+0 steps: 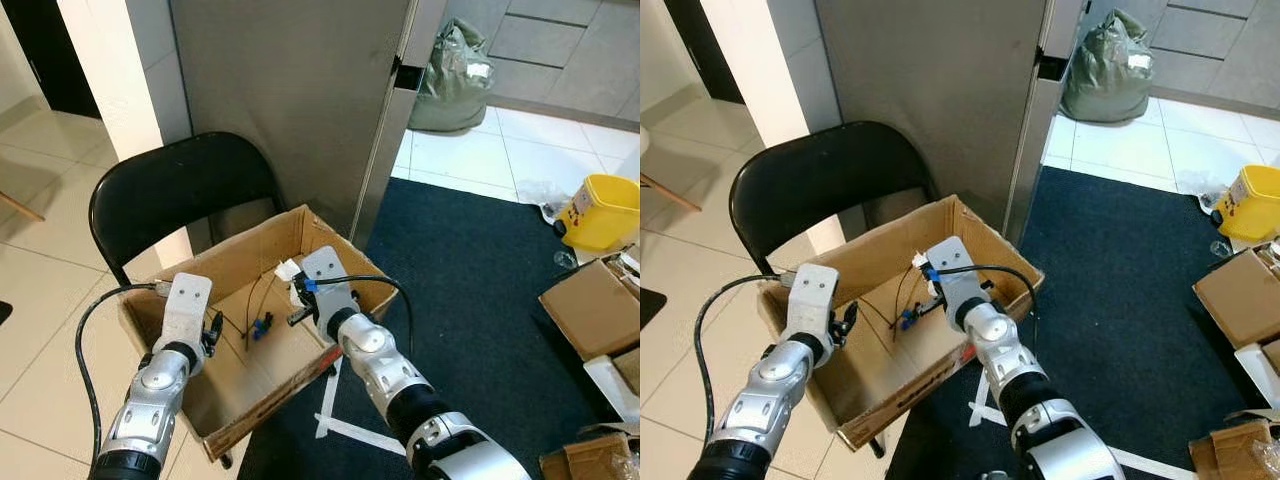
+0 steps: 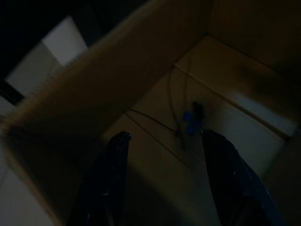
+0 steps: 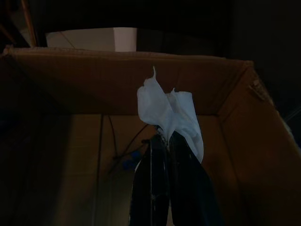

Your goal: Picking trash to rubbish bin

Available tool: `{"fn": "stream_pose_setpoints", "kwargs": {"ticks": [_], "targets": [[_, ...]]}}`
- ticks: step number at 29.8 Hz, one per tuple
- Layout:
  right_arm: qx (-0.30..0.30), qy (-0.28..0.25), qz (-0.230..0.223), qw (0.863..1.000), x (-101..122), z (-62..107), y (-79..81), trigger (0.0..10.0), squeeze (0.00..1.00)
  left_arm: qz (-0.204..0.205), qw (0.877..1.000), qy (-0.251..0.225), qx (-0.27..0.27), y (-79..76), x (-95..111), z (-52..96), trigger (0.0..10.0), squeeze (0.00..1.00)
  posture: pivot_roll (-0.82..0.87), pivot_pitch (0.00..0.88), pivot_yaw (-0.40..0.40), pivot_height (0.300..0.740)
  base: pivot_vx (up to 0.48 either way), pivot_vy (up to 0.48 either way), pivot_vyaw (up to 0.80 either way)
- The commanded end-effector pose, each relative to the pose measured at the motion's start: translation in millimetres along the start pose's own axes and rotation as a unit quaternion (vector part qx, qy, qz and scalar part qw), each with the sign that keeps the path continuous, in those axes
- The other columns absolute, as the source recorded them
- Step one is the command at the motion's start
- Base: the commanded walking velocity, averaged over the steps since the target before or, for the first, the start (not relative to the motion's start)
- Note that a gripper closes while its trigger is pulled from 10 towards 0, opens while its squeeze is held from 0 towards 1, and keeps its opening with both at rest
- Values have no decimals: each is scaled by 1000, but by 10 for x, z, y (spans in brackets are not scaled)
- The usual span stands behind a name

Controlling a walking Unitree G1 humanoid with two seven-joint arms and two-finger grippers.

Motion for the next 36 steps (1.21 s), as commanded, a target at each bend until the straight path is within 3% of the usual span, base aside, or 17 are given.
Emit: {"fn": "stream_pose_setpoints", "kwargs": {"ticks": [1,8,13,20,21,25,26,33,36], "targets": [[3,-4,-7,1000,8,-6,17,10000,0,3,1000,-1,-17,-63,-7,23,10000,0,19,189,-52,740,0,0,0],[26,-14,-16,999,28,-18,124,10000,0,23,994,-79,-75,-202,280,118,10000,0,26,192,-46,740,0,0,0],[31,-29,-29,999,75,-23,157,10000,0,33,988,-125,-80,-211,451,155,10000,0,30,184,-39,740,0,0,0],[33,-22,-31,999,44,-18,146,10000,0,26,989,-117,-86,-205,440,135,10000,0,32,175,-32,740,0,0,0],[37,-21,-36,998,41,-15,146,10000,1000,25,989,-116,-86,-201,440,132,10000,0,33,171,-29,740,0,0,0],[23,-23,-23,999,44,-9,97,10000,1000,25,989,-121,-87,-196,455,131,10000,0,34,159,-25,740,0,0,0],[6,-23,-17,1000,33,-1,43,10000,0,26,988,-121,-87,-194,456,123,10000,0,34,154,-23,740,0,0,0],[-9,-29,-35,999,32,22,-34,10000,0,18,989,-123,-85,-176,476,95,10000,0,34,125,-15,740,0,0,0],[-24,-36,-41,998,28,57,-105,10000,0,6,992,-117,-56,-118,467,54,10000,0,32,113,-13,740,0,0,0]]}}
Point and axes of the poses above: a point about 5 cm out from each wrist's last joint towards the gripper, its own z axis pointing back from the gripper into the wrist, its own x axis along the axis of the wrist's last joint, y = z × x, the point moved 4 cm from there along -z, pointing out of the wrist towards the gripper, and after that the axes turned 12 degrees about -z, right-handed, at the moved point
